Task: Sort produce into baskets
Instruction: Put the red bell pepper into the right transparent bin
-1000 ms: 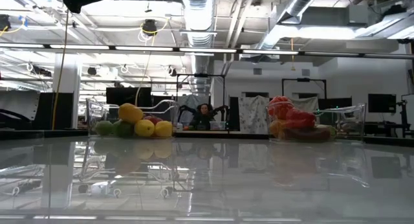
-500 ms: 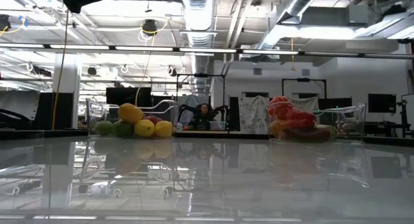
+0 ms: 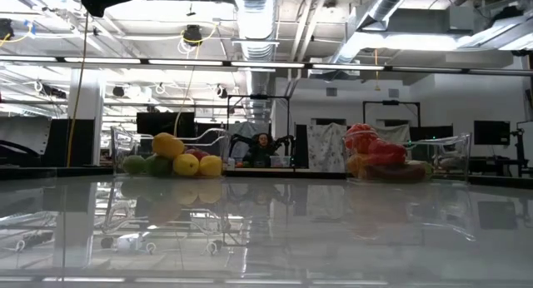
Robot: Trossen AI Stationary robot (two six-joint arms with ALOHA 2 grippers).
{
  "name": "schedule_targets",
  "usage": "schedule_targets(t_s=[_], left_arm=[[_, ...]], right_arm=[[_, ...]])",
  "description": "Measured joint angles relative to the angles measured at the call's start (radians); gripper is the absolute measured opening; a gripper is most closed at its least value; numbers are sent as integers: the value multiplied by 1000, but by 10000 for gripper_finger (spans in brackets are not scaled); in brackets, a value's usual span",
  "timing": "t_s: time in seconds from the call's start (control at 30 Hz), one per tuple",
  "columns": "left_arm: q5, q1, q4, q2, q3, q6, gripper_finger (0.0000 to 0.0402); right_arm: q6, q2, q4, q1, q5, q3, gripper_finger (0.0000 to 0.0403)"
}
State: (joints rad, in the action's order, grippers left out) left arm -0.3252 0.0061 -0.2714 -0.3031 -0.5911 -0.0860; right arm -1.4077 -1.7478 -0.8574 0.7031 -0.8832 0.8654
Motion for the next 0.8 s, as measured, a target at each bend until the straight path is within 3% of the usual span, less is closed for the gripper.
schedule_targets(t_s=[0.5, 0.8], left_arm=[[0, 0, 0, 0, 0, 0, 245], [0, 0, 0, 0, 0, 0, 245]], right_arm=[[249, -3, -423, -98, 211, 183, 284], [359, -1, -590, -192, 449, 292, 277]])
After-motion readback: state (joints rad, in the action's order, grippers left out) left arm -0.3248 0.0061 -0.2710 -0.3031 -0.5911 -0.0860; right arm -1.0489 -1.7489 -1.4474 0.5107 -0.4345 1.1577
